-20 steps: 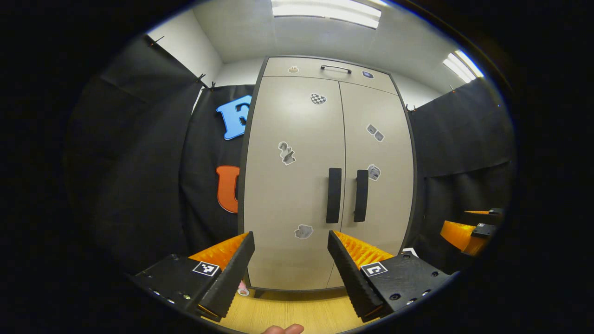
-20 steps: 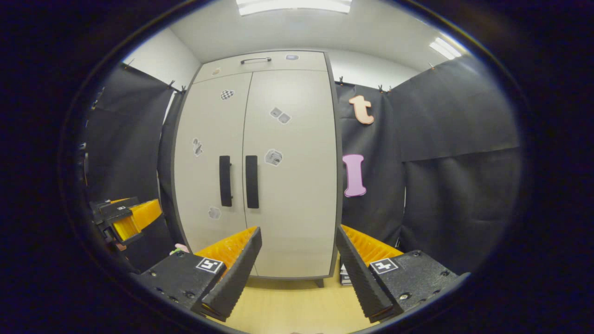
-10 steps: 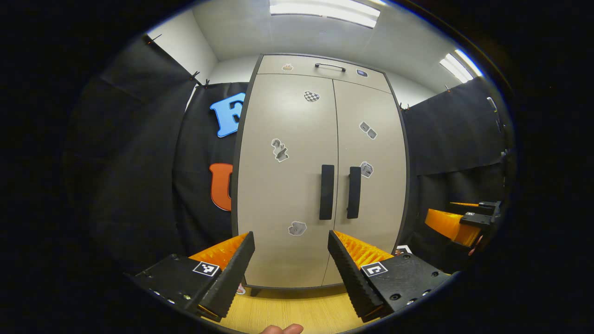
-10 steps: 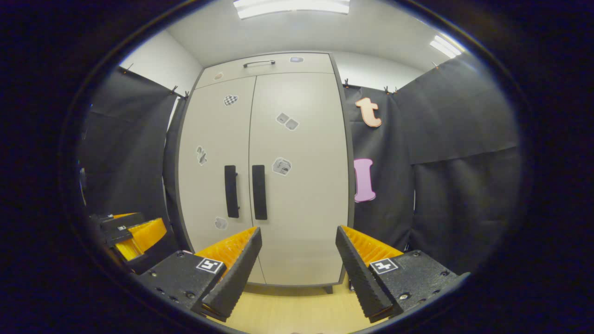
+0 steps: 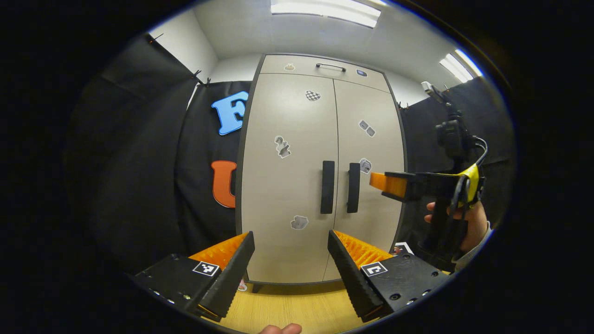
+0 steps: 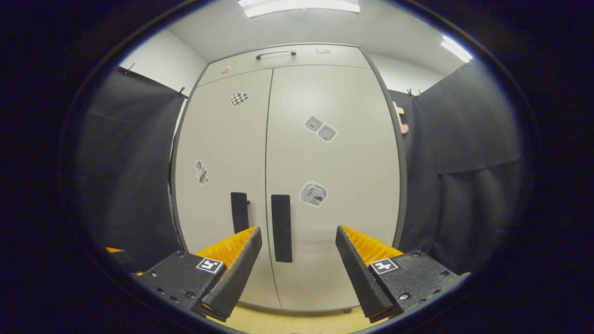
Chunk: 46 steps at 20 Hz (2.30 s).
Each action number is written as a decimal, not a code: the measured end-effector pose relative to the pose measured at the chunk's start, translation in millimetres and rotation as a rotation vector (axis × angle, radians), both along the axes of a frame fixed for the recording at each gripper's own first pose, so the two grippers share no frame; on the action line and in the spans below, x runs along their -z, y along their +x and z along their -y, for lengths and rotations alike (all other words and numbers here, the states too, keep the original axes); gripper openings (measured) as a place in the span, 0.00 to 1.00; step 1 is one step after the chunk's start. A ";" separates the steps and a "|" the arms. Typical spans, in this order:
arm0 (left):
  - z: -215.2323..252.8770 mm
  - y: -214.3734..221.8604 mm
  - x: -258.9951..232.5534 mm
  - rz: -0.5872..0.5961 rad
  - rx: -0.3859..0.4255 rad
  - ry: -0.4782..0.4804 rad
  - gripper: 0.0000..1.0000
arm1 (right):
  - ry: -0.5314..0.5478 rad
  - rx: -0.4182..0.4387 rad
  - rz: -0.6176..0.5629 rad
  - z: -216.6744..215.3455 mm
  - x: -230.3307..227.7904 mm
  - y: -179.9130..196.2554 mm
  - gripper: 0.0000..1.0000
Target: Open the right door of the double-door shoe cabinet with the right hand, and open the left door with the left hand.
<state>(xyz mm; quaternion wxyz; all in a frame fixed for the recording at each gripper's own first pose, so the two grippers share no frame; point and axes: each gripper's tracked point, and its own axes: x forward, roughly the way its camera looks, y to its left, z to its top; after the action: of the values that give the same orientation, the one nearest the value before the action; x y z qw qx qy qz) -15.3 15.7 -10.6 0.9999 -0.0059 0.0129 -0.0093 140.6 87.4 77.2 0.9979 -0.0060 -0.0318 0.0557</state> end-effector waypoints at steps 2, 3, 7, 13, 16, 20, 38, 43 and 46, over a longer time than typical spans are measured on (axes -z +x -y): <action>-10.6 -3.8 -0.3 0.003 -0.022 0.001 0.95 | -0.013 0.001 -0.023 -10.5 4.3 21.5 0.99; -16.6 -5.4 -0.3 0.006 -0.034 0.001 0.95 | -0.020 0.003 -0.030 -15.2 5.9 31.2 0.99; -38.5 -8.5 -1.4 0.014 -0.081 -0.010 0.95 | -0.026 0.026 -0.028 -26.9 6.2 59.7 0.98; -59.7 -6.7 1.0 0.008 -0.111 -0.020 0.95 | 0.021 0.073 -0.049 -23.9 7.7 88.9 0.91; -63.3 -4.2 0.3 0.008 -0.112 -0.018 0.95 | 0.029 0.087 -0.035 -21.0 5.7 92.2 0.85; -62.4 -1.7 -1.5 0.010 -0.103 -0.013 0.95 | 0.025 0.092 -0.035 -20.4 6.4 91.8 0.83; -72.6 16.3 0.9 0.004 -0.125 -0.008 0.95 | -0.005 -0.055 -0.093 -23.0 16.7 48.2 0.17; -55.0 -1.7 -1.0 0.001 -0.139 -0.006 0.95 | -0.035 -0.135 -0.100 6.9 17.6 -9.5 0.17; -47.5 -7.7 -6.1 0.016 -0.158 0.008 0.95 | -0.033 -0.169 -0.108 30.3 17.0 -36.6 0.17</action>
<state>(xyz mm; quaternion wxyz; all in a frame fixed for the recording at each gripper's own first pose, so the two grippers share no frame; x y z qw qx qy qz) -22.9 63.3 -4.5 0.9976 -0.0029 0.0043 0.0695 104.1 57.1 60.2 0.9897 -0.0167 0.0225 0.1405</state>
